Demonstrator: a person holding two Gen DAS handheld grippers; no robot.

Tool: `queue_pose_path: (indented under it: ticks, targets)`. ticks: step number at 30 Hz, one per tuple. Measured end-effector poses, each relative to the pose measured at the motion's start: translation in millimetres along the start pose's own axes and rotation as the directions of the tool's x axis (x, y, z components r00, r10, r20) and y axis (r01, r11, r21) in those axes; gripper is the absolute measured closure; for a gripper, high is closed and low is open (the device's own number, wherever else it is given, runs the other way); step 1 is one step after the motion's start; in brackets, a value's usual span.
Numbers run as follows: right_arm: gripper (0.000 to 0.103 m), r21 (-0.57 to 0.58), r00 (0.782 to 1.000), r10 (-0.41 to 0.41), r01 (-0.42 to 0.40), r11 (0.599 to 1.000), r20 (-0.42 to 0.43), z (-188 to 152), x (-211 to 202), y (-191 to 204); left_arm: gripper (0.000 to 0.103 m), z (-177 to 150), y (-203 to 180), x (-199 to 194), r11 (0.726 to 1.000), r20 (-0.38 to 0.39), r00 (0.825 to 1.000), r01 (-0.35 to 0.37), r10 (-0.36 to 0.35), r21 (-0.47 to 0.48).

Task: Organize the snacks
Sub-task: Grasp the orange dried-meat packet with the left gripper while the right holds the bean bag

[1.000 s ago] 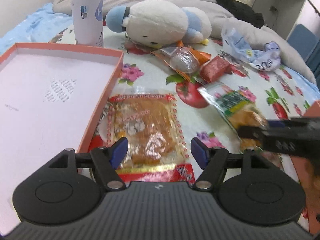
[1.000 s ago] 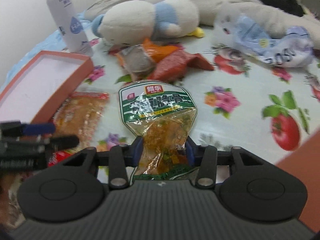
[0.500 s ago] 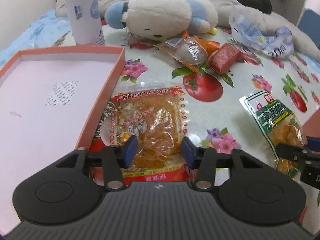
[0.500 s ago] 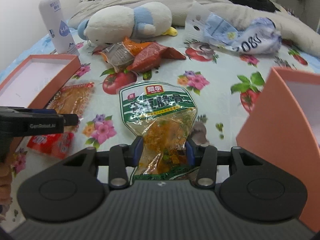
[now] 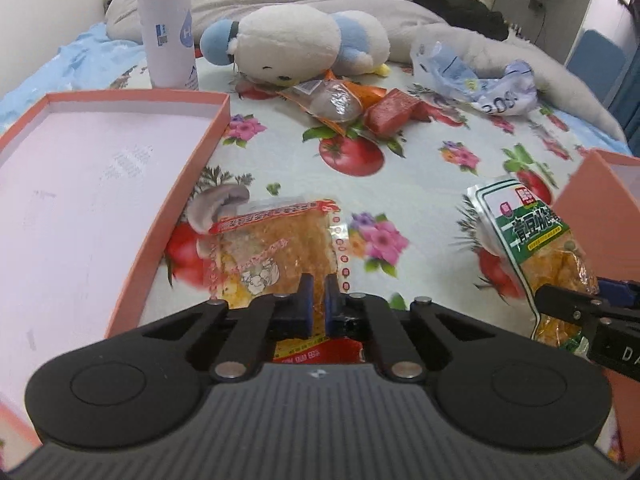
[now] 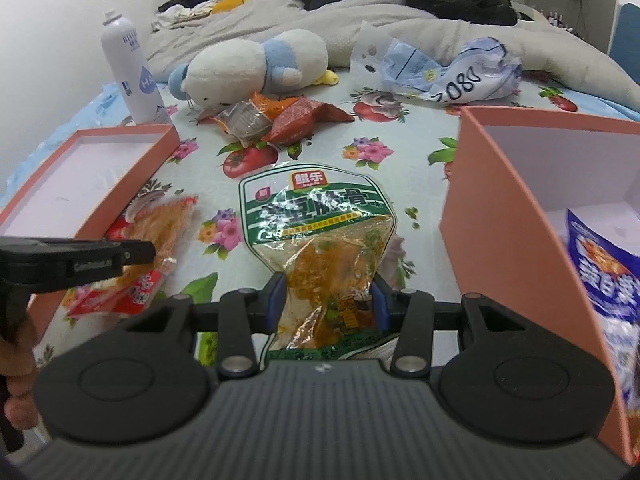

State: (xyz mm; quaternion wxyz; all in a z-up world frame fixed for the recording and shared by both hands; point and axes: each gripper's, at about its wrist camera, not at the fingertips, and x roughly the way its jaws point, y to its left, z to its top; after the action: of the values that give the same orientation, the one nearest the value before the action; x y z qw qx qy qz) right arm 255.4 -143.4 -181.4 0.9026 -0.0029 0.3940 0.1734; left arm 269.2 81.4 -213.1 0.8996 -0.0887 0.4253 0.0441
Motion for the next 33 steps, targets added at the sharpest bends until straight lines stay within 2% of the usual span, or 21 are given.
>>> queue_pose_path:
  ticks: [11,16,18,20,23,24,25,26,27,28,29,31,33]
  targets:
    - [0.057,0.025,0.999,0.016,-0.017,1.0,0.045,-15.6,-56.4,0.7,0.102,-17.3,-6.4,-68.9,0.992,0.068,0.992,0.11,-0.105,-0.06]
    - [0.057,0.024,0.998,0.011,-0.013,1.0,0.068,-15.7,-73.6,-1.7,0.103,-15.7,-29.1,-100.6,0.987,0.109,0.981,0.158,-0.157,-0.002]
    - [0.057,0.013,0.998,0.009,-0.01,1.0,0.059,-20.3,-73.3,-1.7,0.103,-18.3,-37.1,-104.6,0.982,0.104,0.976,0.19,-0.189,0.007]
    - [0.057,0.008,0.999,0.003,-0.003,1.0,0.037,-28.0,-68.1,-1.8,0.103,-23.4,-42.0,-100.3,0.983,0.095,0.979,0.181,-0.182,0.024]
    - [0.057,0.004,1.0,0.004,-0.004,1.0,0.007,-39.3,-64.6,-1.3,0.101,-31.6,-35.0,-80.6,0.98,0.024,0.98,0.199,-0.199,0.001]
    - [0.057,-0.002,1.0,0.003,-0.003,1.0,0.001,-42.9,-64.3,-0.6,0.098,-32.9,-32.1,-74.2,0.984,0.004,0.984,0.179,-0.179,-0.009]
    - [0.057,-0.006,1.0,0.002,-0.002,1.0,-0.003,-45.7,-64.2,0.1,0.087,-34.2,-29.9,-67.4,0.989,-0.016,0.989,0.145,-0.146,-0.006]
    - [0.057,-0.005,1.0,0.003,-0.003,1.0,-0.008,-48.4,-63.7,0.0,0.059,-35.5,-27.3,-60.4,0.993,-0.03,0.993,0.118,-0.117,0.002]
    - [0.057,-0.002,1.0,0.004,-0.004,1.0,-0.013,-50.6,-63.4,-0.4,0.04,-36.4,-24.1,-52.8,0.995,-0.043,0.994,0.103,-0.103,0.006]
    - [0.057,-0.001,1.0,0.004,-0.004,1.0,-0.017,-52.5,-63.0,-0.7,0.014,-37.1,-21.2,-45.9,0.995,-0.051,0.994,0.098,-0.097,0.01]
    - [0.057,-0.005,1.0,0.002,-0.002,1.0,-0.019,-54.0,-63.1,-0.6,0.008,-38.1,-18.4,-40.1,0.996,-0.052,0.995,0.086,-0.085,0.011]
    - [0.057,-0.01,1.0,-0.001,0.001,1.0,-0.018,-56.8,-64.5,-0.6,0.006,-38.6,-14.2,-28.1,0.999,-0.076,0.996,0.051,-0.05,0.015]
    - [0.057,-0.005,1.0,-0.004,0.004,1.0,-0.015,-58.2,-66.1,-2.4,0.004,-38.7,-12.5,-12.8,0.998,-0.122,0.991,0.051,-0.047,0.025]
